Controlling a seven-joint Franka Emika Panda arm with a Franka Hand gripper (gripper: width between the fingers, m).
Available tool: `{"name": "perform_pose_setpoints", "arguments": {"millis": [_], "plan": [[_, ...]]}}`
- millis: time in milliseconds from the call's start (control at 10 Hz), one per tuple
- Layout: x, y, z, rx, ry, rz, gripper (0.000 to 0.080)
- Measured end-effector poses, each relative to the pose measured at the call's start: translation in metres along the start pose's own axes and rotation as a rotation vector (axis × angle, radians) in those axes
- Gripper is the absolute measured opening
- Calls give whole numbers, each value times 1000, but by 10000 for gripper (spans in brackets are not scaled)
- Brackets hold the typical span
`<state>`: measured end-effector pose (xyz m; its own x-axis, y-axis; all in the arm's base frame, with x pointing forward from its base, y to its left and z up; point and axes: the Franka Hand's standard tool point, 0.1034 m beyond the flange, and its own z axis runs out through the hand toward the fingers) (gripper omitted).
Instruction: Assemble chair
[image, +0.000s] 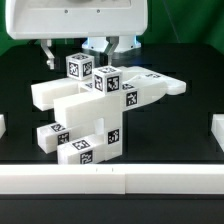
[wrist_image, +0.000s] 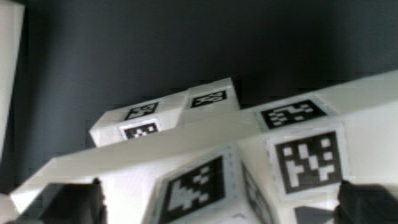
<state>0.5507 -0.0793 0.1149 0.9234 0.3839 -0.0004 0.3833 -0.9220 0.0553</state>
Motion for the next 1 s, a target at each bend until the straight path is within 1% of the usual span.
{"name": "perform_pose_setpoints", "arguments": {"millis": [300,500,600,700,1000], "plan": [[-2,3,0,-4,-5,-181,649],[-2,3,0,-2,-6,-177,640],[-2,3,0,-2,-6,-177,483],[-2,3,0,-3,-6,-176,297],[-2,3,0,-2,-6,-160,287]]}}
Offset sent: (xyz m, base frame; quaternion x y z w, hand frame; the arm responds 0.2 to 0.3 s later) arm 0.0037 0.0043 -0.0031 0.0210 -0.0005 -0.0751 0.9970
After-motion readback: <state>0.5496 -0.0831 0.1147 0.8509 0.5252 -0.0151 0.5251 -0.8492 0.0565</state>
